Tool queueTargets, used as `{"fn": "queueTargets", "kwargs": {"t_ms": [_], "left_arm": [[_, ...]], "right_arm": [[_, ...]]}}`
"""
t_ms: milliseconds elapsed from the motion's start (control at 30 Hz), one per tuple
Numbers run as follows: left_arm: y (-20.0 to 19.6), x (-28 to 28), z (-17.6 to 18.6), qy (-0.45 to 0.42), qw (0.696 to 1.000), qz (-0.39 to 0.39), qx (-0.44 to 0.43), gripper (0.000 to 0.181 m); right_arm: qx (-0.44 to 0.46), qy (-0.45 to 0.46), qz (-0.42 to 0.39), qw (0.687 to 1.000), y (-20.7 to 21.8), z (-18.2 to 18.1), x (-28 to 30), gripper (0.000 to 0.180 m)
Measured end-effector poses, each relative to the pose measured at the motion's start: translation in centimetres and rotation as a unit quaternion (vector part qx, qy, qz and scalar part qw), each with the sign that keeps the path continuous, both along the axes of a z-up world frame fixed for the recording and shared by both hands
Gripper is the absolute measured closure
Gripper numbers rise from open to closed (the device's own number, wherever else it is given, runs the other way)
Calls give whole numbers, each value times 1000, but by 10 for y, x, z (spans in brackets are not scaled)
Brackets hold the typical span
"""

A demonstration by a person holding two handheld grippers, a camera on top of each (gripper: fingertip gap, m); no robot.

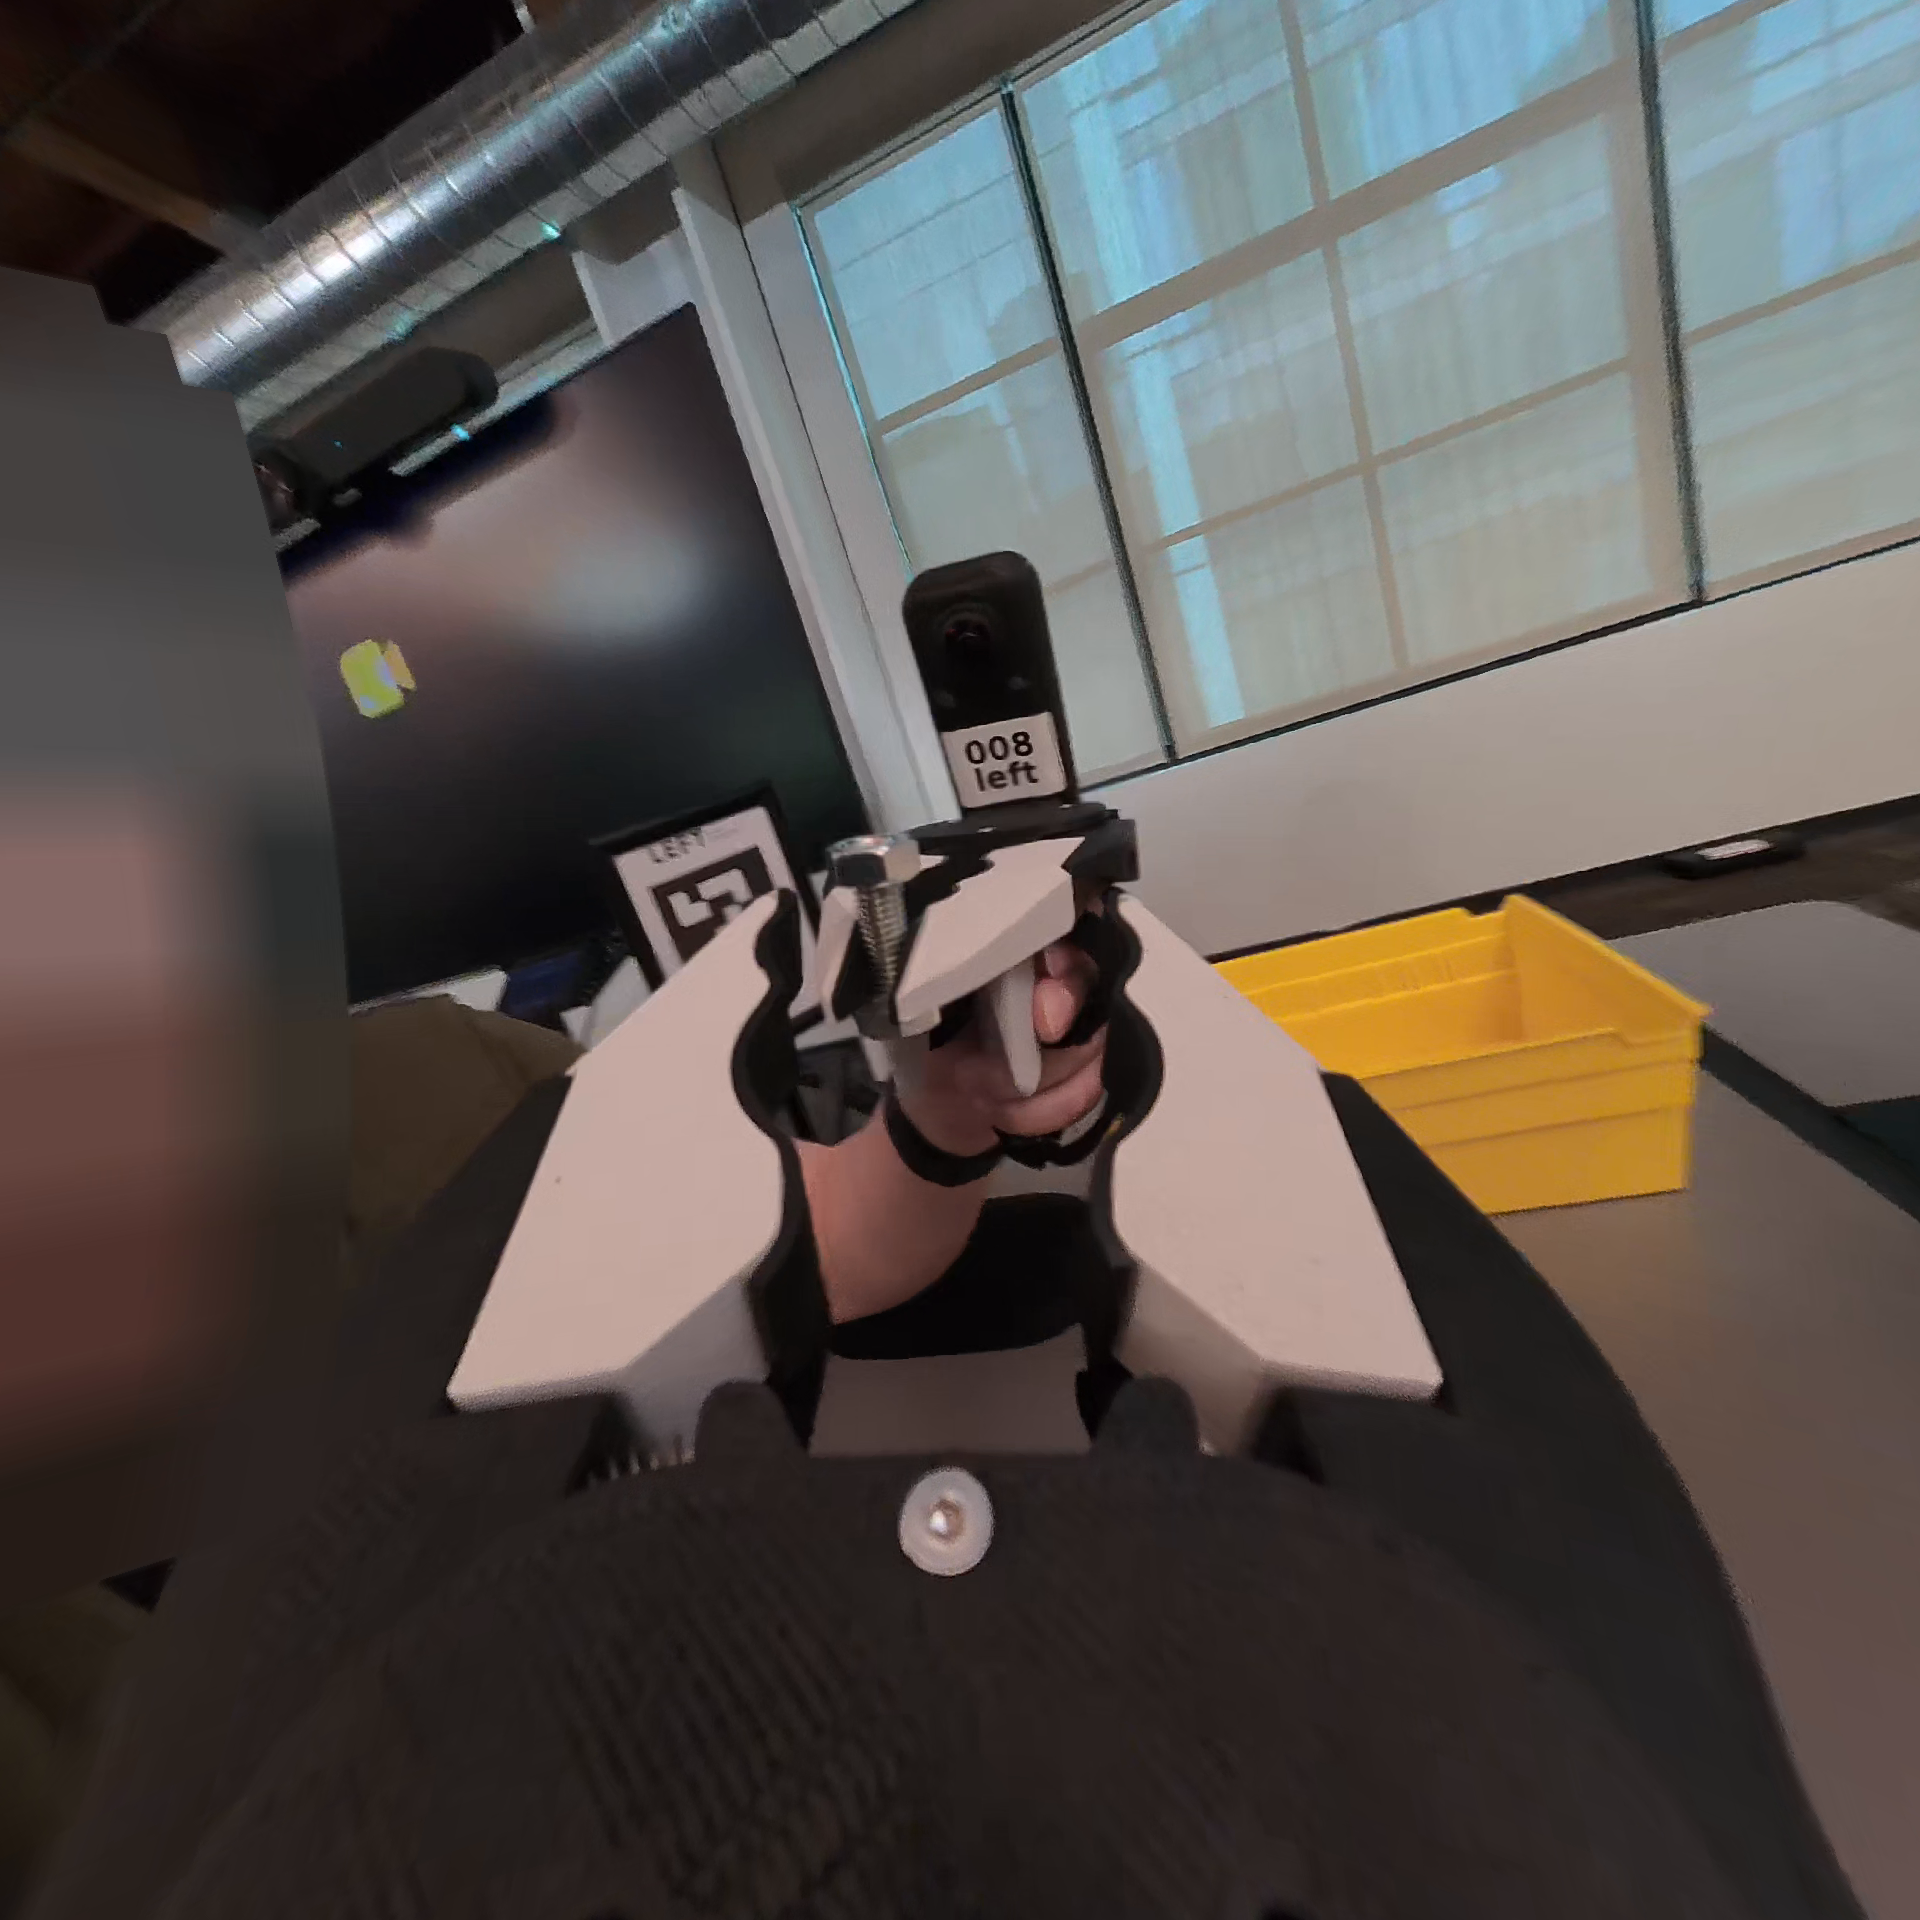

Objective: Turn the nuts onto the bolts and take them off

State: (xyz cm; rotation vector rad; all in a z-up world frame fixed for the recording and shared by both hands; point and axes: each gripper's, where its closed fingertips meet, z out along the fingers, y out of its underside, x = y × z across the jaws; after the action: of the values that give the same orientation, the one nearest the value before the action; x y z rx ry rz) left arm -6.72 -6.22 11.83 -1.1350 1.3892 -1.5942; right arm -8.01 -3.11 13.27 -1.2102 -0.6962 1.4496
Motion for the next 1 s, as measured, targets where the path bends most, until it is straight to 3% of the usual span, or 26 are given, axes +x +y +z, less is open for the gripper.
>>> {"fn": "queueTargets", "kwargs": {"t_ms": [133, 300, 433, 500, 733, 800, 900, 1000], "left_arm": [[20, 8, -10, 9, 996, 73, 45, 174], [40, 13, -22, 26, 983, 151, 105, 174], [38, 14, -23, 29, 981, 152, 117, 173], [37, 14, -23, 30, 983, 147, 110, 174], [19, 13, -21, 28, 993, 78, 78, 174], [23, 13, -20, 26, 992, 90, 79, 174], [27, 13, -21, 31, 990, 105, 89, 174], [24, 13, -21, 29, 991, 98, 86, 174]], "right_arm": [[22, -48, -103, 993, 18, -4, 13, 124], [50, -100, -159, 981, 24, -9, 12, 125], [65, -104, -160, 979, 24, -11, 6, 142], [75, -90, -121, 986, 14, -10, 5, 164], [83, -54, -57, 993, -1, -6, 7, 163], [71, -29, -68, 995, 2, 2, 12, 147], [72, -60, -91, 991, 5, -1, 6, 137], [92, -97, -120, 984, 10, -8, 5, 144]]}}
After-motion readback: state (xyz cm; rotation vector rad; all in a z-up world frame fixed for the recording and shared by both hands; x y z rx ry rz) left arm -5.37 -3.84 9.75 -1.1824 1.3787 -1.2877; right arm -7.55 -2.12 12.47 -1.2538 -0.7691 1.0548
